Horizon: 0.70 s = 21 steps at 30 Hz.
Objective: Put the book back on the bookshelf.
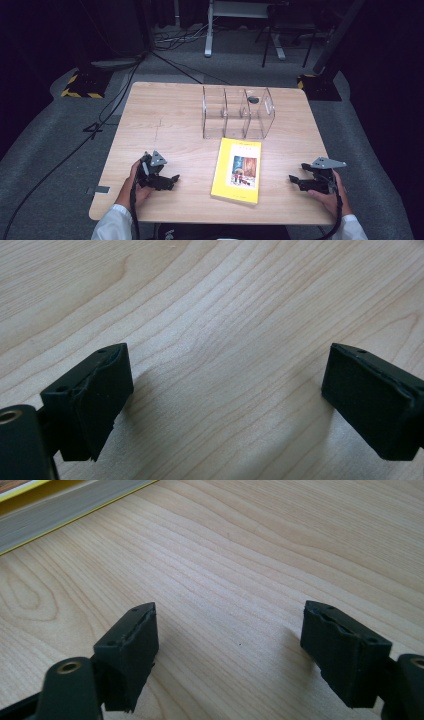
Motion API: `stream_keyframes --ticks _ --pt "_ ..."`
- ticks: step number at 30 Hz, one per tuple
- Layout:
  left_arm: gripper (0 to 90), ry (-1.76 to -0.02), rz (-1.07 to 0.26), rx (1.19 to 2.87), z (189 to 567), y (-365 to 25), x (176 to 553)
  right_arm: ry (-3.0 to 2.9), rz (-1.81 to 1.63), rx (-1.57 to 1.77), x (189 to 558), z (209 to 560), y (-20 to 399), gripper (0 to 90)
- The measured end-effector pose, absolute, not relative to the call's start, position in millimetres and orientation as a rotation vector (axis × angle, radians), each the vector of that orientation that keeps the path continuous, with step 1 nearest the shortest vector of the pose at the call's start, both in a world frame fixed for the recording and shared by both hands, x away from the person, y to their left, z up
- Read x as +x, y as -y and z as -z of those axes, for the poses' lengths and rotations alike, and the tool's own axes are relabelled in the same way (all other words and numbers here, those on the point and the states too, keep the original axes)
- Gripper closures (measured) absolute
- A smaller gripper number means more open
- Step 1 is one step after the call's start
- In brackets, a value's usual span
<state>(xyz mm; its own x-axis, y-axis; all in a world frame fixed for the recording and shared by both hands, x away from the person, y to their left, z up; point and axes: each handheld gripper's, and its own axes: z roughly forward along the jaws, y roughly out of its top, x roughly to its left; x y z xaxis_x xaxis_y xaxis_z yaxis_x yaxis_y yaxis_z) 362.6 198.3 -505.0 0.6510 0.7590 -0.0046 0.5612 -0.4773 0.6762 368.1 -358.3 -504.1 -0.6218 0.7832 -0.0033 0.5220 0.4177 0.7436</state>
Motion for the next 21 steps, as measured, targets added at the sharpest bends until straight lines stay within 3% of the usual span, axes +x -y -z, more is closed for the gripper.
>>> stream_keyframes --ticks 11,13,21 --pt "6.0 -0.857 -0.307 2.269 505.4 -181.4 345.5 -2.427 -1.013 1.04 368.9 500.1 349.1 23.0" --pt "2.3 -0.82 -0.283 2.3 505.6 -177.3 344.1 -2.454 -1.003 1.017 368.9 498.8 343.9 23.9" --pt "0.2 -0.8 -0.278 2.3 506.0 -159.7 339.7 -2.631 -0.874 0.804 371.1 486.9 302.0 26.3"
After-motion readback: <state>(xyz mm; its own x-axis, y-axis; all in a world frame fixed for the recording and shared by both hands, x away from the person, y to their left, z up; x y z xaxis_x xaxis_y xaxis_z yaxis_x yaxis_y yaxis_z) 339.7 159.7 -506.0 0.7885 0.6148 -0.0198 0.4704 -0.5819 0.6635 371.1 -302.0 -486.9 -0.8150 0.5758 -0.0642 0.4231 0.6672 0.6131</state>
